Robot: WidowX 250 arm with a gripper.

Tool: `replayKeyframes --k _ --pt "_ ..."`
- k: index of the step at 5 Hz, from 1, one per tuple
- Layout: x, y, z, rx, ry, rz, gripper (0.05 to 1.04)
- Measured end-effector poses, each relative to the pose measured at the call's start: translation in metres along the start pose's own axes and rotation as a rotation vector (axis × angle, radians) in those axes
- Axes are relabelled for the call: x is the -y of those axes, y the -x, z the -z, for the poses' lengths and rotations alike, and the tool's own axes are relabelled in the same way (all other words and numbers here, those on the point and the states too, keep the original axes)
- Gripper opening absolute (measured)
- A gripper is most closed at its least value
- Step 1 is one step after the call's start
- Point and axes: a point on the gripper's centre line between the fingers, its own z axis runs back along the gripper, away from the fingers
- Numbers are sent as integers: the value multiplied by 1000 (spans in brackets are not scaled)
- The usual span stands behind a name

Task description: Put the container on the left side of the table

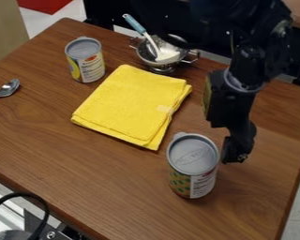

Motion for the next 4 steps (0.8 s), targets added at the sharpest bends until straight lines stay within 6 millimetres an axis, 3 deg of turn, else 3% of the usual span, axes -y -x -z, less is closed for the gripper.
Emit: replayKeyframes --k 2,4 --pt "1 -10 21 42 6 33 998" --pt "-2 -39 29 78 -36 239 998"
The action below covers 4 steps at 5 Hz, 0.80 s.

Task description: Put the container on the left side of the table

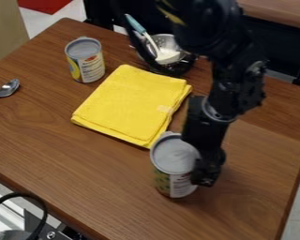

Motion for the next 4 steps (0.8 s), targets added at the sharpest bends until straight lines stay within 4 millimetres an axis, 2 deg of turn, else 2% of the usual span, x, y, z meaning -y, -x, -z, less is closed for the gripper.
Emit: replayKeyframes --k 3,4 --pt "-19 -45 3 -4 5 94 998" --pt "-18 -57 7 0 18 188 998"
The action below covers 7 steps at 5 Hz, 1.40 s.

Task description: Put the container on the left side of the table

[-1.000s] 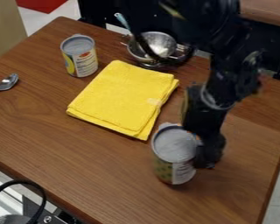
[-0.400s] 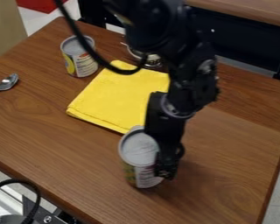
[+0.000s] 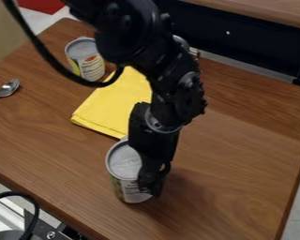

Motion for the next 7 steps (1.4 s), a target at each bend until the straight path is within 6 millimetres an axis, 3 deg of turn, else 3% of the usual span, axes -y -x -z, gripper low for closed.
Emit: replayKeyframes --k 3,5,7 --pt "8 -42 7 3 74 232 998" --pt "10 -80 5 -34 72 231 998" --pt "28 -122 7 -21 96 224 998"
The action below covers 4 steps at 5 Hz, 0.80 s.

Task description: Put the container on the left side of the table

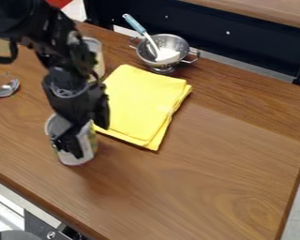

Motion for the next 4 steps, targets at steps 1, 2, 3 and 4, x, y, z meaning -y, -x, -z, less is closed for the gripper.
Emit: replayKeyframes --k 1,2,3,4 --pt "2 -21 3 35 -10 1 998" --pt "1 -38 0 35 -21 -13 998" --pt "2 -55 -6 37 -14 -24 998" --pt "7 -75 -14 43 22 -48 998"
